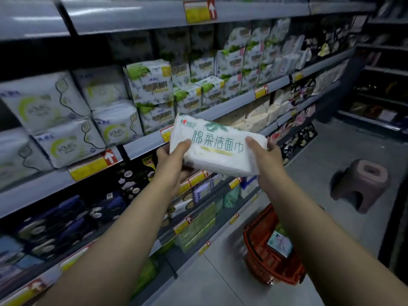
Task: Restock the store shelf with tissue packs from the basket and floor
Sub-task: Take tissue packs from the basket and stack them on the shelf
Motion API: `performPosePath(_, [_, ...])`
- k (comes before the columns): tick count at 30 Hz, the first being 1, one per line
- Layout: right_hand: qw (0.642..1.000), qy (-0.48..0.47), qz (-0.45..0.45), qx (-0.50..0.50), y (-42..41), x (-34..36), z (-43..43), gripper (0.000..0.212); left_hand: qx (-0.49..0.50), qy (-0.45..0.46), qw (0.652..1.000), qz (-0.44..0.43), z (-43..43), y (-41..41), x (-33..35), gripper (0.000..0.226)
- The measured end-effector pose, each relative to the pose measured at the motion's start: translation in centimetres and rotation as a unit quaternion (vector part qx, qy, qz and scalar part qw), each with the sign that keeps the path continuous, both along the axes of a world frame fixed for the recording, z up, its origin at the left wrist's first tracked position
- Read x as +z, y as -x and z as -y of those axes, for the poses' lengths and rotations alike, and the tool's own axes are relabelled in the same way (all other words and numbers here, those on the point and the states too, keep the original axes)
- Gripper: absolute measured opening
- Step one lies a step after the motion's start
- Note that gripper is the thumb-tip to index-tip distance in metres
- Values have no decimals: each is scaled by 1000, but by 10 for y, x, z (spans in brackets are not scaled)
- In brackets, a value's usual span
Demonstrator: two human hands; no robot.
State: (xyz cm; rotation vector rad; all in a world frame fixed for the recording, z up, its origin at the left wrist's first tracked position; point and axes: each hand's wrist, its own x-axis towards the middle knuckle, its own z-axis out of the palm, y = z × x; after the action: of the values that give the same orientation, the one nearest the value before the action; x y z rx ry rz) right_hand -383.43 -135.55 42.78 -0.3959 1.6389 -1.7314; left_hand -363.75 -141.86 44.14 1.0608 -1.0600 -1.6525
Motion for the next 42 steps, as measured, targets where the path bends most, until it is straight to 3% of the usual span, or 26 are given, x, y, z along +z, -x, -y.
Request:
performPosePath(2, [998, -11, 52, 20, -7, 11, 4, 80, 20, 6, 1000, -10, -2, 2, 14, 42])
performPosePath(5, [994, 39, 61, 85, -5, 34, 7, 58, 32, 35, 999, 22, 6, -2, 29, 51])
performPosePath(9, [987, 101, 8, 127, 9, 64, 13, 52, 22, 75, 992, 103, 8, -10, 59, 99])
performPosePath(15, [967, 169, -35, 189, 12, 114, 28, 32, 93, 156, 980, 77, 1, -8, 101, 63])
performPosePath(20, [950, 201, -52, 234, 12, 151, 41, 43, 137, 235, 956, 107, -20, -9, 142, 48])
performPosePath(25, [922, 247, -55, 293, 8, 178, 49, 37, 189, 285, 931, 128, -35, -13, 175, 59])
performPosePath(29, [891, 281, -85, 347, 2, 197, 58, 55, 216, 304, 915, 153, -46, -21, 193, 101])
performPosePath(33, [866, 303, -107, 383, -13, 210, 68, 57, 258, 317, 900, 150, -56, -31, 207, 72])
performPosePath(34, [863, 311, -106, 385, -19, 213, 69, 55, 273, 319, 893, 161, -56, -36, 208, 75])
performPosePath(36, [856, 329, -108, 385, -32, 219, 71, 51, 302, 323, 876, 191, -59, -46, 213, 106])
performPosePath(38, [852, 343, -115, 380, -48, 226, 72, 51, 326, 320, 867, 197, -62, -59, 218, 119])
performPosePath(42, [840, 363, -130, 382, -86, 241, 73, 57, 384, 329, 844, 178, -68, -87, 231, 92])
